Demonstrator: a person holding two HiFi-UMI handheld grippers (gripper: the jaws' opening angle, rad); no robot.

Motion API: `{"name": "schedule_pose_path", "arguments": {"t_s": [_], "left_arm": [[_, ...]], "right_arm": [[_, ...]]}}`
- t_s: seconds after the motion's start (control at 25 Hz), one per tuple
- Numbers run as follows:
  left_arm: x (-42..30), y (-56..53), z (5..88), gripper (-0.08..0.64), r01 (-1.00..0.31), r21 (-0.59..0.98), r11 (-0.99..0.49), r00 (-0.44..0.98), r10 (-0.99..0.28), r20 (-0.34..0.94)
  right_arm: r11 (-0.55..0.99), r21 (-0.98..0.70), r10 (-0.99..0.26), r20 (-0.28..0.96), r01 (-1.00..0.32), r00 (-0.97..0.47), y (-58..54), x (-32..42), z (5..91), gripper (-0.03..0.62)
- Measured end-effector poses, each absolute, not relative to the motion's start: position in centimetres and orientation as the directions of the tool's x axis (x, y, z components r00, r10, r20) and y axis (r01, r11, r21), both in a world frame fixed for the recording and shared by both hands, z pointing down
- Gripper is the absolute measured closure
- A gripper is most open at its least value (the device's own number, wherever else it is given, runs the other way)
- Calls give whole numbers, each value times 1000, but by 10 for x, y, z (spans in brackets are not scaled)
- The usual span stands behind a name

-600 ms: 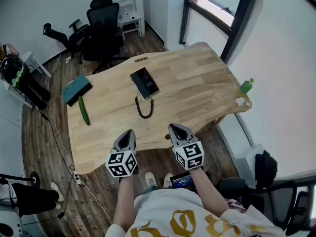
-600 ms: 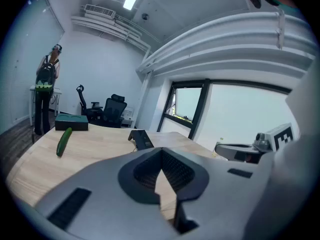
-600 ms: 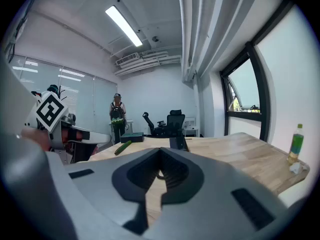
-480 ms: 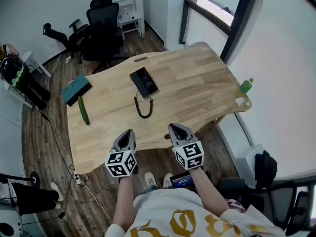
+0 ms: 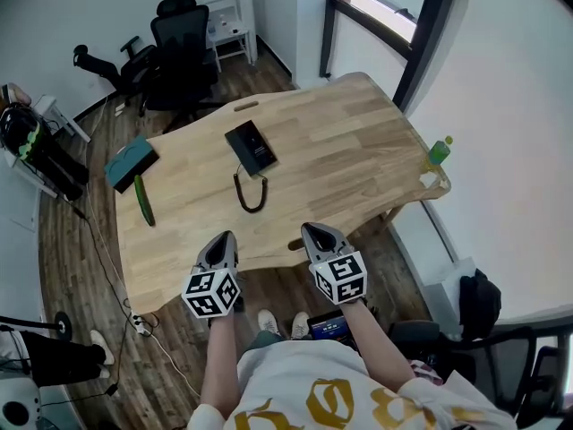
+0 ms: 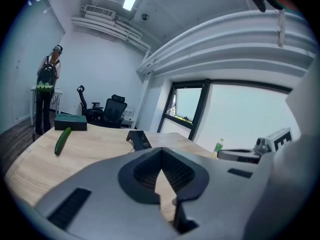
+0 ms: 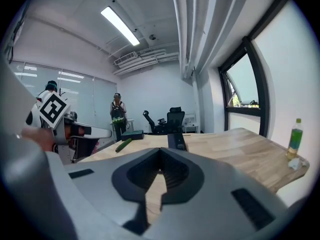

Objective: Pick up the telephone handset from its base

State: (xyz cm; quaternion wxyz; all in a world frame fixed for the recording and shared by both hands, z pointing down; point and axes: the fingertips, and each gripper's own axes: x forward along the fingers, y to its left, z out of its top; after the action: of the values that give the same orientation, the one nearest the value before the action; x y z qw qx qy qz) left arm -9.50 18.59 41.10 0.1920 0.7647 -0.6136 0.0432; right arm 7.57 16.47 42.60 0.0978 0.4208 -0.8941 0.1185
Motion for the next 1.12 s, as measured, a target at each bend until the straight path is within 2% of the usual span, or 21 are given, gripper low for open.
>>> {"name": "schedule_pose_path", "arguments": {"t_s": [0.52,0.8,1.12], "left_arm": [[-84,152,417,554,-947,263,-183,260,-918,298],[-85,88,431,554,-936,299,-185,275,-915,296],[-111,11,434,554,-930,329,-161,264,-917,298]], "right_arm": [[612,-137,-728,288,-779,-622,142,93,439,588],[590,-121,-740,314,-798,-595,90,102,445,588],[590,-113,-732,343,-799,-589,17,80,452,588]]}}
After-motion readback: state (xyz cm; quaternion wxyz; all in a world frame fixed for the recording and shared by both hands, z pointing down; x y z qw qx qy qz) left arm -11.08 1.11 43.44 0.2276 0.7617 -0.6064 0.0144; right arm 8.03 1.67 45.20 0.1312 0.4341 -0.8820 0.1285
